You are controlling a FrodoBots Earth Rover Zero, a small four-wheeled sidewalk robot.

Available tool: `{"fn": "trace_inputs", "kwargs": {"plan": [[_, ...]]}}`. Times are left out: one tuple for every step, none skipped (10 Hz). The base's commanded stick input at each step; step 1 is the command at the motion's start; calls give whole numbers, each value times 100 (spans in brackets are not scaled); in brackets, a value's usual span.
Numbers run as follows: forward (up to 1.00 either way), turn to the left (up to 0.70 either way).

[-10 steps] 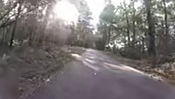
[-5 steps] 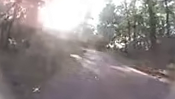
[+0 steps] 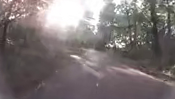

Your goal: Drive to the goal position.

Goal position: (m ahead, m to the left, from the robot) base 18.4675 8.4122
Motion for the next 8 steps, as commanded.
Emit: {"fn": "trace_inputs", "kwargs": {"plan": [[70, -1], [70, -1], [70, -1], [70, -1], [70, 0], [70, 3], [70, 8], [70, 19]]}}
